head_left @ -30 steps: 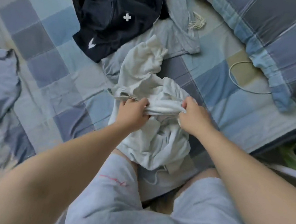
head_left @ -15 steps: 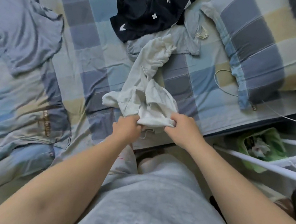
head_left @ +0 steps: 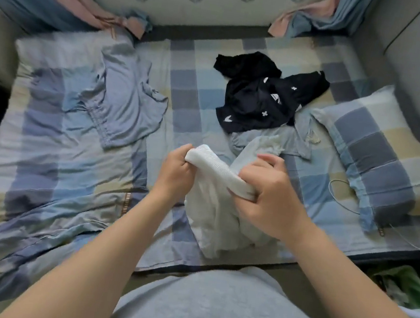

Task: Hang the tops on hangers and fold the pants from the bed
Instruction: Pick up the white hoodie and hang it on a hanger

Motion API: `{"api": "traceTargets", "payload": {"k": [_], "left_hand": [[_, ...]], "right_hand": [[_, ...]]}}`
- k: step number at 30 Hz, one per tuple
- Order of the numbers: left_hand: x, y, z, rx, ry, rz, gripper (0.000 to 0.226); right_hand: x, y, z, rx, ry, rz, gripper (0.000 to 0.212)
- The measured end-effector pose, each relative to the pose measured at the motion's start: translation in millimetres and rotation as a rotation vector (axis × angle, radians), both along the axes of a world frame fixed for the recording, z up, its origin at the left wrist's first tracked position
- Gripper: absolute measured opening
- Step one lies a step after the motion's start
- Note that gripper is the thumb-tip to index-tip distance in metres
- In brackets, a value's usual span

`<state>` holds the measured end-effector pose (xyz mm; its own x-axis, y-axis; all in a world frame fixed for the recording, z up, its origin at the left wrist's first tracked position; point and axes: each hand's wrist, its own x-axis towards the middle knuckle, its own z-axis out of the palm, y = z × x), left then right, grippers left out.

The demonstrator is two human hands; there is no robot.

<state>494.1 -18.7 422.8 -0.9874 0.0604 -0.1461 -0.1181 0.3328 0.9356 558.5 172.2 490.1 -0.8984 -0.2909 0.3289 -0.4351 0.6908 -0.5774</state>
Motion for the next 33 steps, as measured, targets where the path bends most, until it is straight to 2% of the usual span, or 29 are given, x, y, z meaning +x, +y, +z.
{"api": "traceTargets", "payload": {"k": [7, 9, 11, 13, 16, 18, 22, 26, 27, 30, 33], "left_hand": [[-39.8, -32.5, 130.8, 0.204, 0.288, 0.085, 0.019], [-43.0, -35.1, 166.3, 0.248, 0.377, 0.117, 0.018], [-42.9, -35.0, 198.1, 0.308, 0.438, 0.137, 0.019], [-42.4, -35.2, 219.4, 0.353, 0.464, 0.121, 0.019], [-40.8, -40.9, 232.3, 0.395, 0.452, 0.112, 0.019], [-42.9, -51.0, 230.9, 0.393, 0.443, 0.128, 0.022], [-55.7, -79.5, 206.8, 0.243, 0.353, 0.174, 0.016], [-72.5, -98.9, 163.7, -0.128, 0.091, 0.16, 0.01], [-71.8, -99.8, 153.4, -0.181, 0.007, 0.127, 0.01], [-58.8, -95.8, 122.2, -0.149, -0.112, -0.161, 0.043], [-34.9, -76.5, 105.5, 0.036, -0.21, -0.567, 0.05]], "right_hand": [[-31.1, -43.8, 77.4, -0.256, -0.017, 0.128, 0.045], [-43.8, -42.4, 91.0, -0.273, -0.042, 0.148, 0.038], [-56.8, -37.8, 93.2, -0.206, -0.172, 0.145, 0.023], [-67.0, -32.3, 80.7, -0.128, -0.389, 0.106, 0.017], [-76.5, -28.3, 41.6, 0.077, -0.638, 0.049, 0.033], [-78.8, -27.1, 11.4, 0.244, -0.72, -0.016, 0.032], [-74.5, -22.6, -25.4, 0.379, -0.776, -0.117, 0.027], [-75.7, -27.5, -7.1, 0.11, -0.667, -0.148, 0.04], [-76.5, -31.6, 1.7, 0.049, -0.618, -0.136, 0.037], [-77.5, -47.7, 31.6, -0.179, -0.47, -0.083, 0.021], [-78.8, -60.0, 56.7, -0.27, -0.358, -0.043, 0.019]]}}
